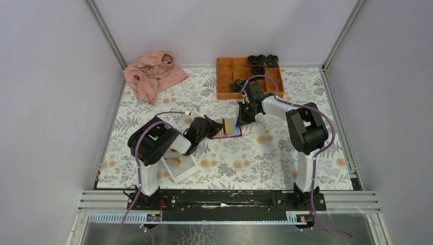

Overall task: Put the credit cards into the card holder
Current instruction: Insert the credit card into the card holder.

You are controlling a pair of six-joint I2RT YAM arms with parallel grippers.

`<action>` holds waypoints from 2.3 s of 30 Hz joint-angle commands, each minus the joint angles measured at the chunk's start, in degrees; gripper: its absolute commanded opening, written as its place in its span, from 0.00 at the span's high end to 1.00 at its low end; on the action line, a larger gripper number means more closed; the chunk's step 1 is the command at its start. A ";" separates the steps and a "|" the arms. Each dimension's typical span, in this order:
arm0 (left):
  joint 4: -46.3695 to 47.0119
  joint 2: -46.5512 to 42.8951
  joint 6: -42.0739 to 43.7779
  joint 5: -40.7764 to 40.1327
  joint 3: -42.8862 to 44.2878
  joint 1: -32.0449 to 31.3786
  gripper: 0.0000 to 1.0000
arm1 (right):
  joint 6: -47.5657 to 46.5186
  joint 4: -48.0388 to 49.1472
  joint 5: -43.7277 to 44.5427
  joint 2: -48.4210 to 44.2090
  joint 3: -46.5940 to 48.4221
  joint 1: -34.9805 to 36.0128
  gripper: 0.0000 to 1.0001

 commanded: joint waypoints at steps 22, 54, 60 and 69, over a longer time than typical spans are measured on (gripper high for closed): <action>-19.55 -1.10 8.82 1.32 3.90 -3.45 1.00 | -0.96 -0.85 4.87 2.94 -0.82 0.69 1.00; -20.60 0.63 8.27 2.78 6.83 -5.17 0.74 | -1.30 -0.89 4.76 3.93 -0.77 0.69 0.99; -23.59 -2.65 8.16 0.46 5.78 -5.11 0.70 | -1.30 -0.97 5.33 3.23 -0.51 0.68 0.88; -25.14 -4.46 8.18 -0.28 5.56 -5.12 0.70 | -1.34 -0.97 6.11 1.73 -0.01 0.65 0.83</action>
